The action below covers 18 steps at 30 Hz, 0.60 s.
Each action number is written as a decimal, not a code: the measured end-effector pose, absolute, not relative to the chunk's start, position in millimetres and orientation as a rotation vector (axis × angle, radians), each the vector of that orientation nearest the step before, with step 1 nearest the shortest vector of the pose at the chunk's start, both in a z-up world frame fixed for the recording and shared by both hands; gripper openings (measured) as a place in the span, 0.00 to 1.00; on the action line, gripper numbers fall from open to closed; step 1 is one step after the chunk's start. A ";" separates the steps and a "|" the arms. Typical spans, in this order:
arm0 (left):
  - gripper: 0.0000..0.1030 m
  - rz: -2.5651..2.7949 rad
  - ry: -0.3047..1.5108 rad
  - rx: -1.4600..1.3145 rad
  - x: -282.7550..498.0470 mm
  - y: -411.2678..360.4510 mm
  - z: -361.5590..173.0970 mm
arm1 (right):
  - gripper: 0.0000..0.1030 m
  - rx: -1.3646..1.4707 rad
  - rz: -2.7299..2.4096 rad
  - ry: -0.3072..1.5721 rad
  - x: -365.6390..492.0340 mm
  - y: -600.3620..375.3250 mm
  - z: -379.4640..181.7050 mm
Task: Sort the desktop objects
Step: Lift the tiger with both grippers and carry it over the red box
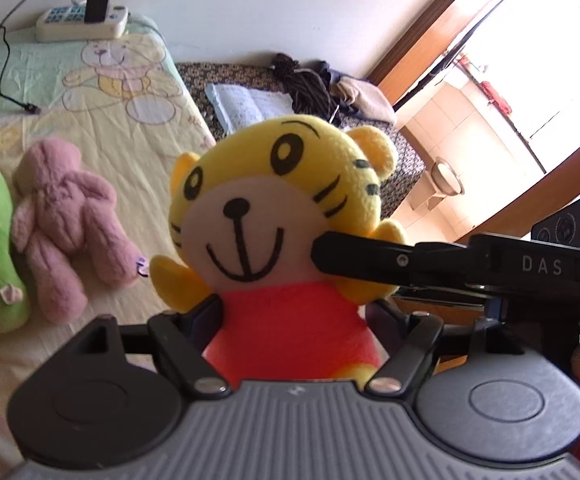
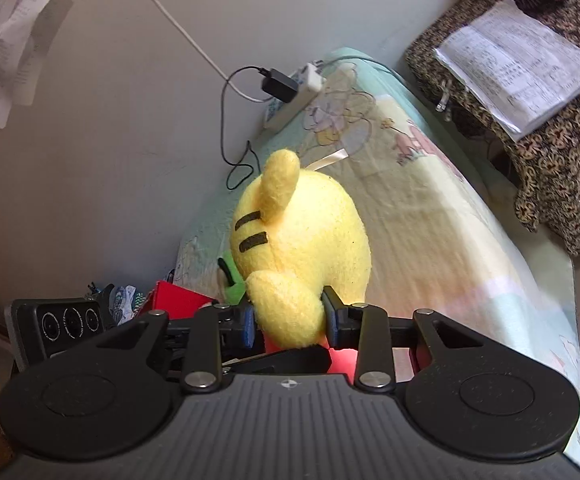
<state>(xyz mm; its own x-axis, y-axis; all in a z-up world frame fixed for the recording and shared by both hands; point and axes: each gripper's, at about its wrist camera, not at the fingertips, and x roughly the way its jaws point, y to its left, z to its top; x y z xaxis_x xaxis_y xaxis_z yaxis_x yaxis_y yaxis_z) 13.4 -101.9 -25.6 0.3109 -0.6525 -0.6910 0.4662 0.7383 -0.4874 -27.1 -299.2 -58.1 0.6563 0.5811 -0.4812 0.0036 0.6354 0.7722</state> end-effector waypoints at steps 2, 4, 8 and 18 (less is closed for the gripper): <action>0.76 -0.746 0.953 -0.209 6.7 -84.4 -7.8 | 0.34 0.800 0.398 0.760 -30.4 -285.1 -40.4; 0.76 -0.735 0.898 -0.208 0.4 -64.2 9.7 | 0.34 0.784 0.424 0.725 -32.5 -266.7 -24.9; 0.76 -0.698 0.803 -0.218 -9.2 -14.5 38.5 | 0.34 0.754 0.497 0.670 -31.5 -221.3 -0.1; 0.76 -0.530 0.660 -0.239 -20.7 127.1 75.1 | 0.34 0.695 0.720 0.621 4.6 -93.1 32.4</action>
<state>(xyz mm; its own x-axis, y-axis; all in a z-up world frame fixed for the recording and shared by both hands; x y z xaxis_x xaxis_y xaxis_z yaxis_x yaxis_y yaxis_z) -20.7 127.1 75.1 0.6644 -0.5379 -0.5189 0.3901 0.8418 -0.3732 4.6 -93.1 32.4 0.5979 0.7567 -0.2643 -0.3729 0.5545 0.7440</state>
